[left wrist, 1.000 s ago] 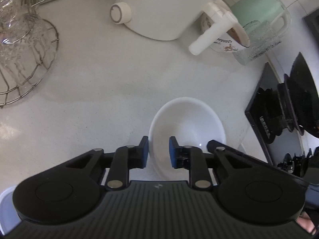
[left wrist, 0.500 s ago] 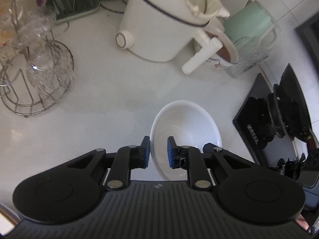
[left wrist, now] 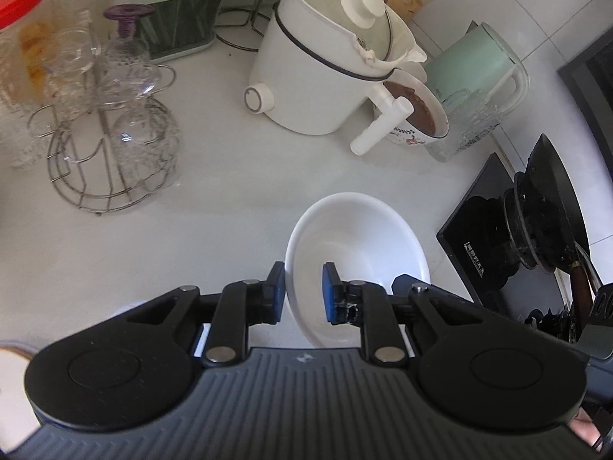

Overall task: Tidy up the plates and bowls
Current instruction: 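Lift the white ceramic bowl with both grippers and carry it toward the plate stack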

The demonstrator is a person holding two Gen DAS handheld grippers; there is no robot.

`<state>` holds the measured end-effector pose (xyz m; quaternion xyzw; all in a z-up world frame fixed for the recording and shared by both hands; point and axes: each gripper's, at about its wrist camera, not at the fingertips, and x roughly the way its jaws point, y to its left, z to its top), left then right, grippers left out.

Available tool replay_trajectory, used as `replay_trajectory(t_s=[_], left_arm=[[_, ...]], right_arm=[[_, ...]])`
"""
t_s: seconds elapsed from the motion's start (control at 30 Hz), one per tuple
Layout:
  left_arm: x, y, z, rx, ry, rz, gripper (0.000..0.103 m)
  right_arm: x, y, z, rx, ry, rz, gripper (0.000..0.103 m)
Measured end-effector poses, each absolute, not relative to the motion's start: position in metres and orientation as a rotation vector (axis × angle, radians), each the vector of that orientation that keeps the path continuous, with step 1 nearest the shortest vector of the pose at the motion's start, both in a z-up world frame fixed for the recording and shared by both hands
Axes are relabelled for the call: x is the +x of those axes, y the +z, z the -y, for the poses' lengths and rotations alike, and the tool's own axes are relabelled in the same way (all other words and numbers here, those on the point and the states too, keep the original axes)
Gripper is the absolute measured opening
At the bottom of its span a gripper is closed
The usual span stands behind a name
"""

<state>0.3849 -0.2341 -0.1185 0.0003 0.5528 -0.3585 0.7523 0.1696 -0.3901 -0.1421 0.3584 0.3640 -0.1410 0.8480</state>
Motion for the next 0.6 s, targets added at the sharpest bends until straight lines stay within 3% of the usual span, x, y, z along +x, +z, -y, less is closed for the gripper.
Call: replay_trajectory(t_s=[0.6], left_arm=[[0.373, -0.109, 0.170, -0.137, -0.635, -1.194, 0.022]], right_arm=[[0.199, -0.128, 0.364, 0.659, -0.102, -0.839, 0.012]])
